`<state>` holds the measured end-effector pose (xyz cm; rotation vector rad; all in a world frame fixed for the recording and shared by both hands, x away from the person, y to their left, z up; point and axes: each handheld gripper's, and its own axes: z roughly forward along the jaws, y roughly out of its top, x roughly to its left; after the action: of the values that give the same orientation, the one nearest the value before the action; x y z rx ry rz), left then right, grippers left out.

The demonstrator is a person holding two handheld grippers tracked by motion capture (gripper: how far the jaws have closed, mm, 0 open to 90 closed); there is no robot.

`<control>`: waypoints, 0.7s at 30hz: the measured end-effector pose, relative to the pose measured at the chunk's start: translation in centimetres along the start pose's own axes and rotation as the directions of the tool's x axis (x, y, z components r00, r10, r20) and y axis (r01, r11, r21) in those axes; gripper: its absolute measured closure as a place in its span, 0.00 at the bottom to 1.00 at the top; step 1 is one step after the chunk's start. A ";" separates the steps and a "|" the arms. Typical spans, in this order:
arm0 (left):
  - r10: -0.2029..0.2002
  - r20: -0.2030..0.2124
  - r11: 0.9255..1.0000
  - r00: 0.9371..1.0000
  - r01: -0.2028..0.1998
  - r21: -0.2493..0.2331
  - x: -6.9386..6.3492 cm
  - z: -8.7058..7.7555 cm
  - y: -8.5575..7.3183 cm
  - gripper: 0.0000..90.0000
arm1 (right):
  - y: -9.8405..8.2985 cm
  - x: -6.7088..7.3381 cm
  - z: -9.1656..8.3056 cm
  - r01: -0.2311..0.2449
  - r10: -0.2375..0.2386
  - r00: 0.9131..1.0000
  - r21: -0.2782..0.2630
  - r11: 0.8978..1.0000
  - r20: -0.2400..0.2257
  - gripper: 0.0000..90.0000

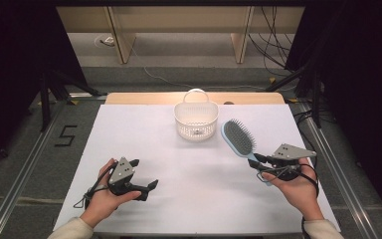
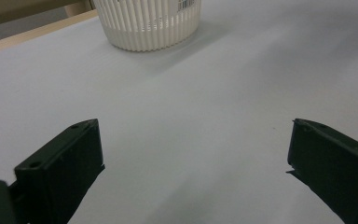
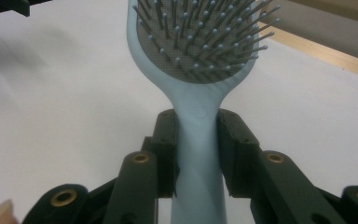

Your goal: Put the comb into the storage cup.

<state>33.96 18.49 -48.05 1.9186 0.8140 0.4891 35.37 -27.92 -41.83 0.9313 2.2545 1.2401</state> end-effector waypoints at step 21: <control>-0.002 0.001 1.000 1.000 0.002 -0.002 -0.1 0.1 0.0 0.03 | 0.7 -0.2 0.1 -0.005 0.006 1.000 -0.037 0.999 0.013 0.78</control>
<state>33.99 18.37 -48.06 1.9161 0.8141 0.4871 35.82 -27.74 -41.32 0.9301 2.2122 1.2704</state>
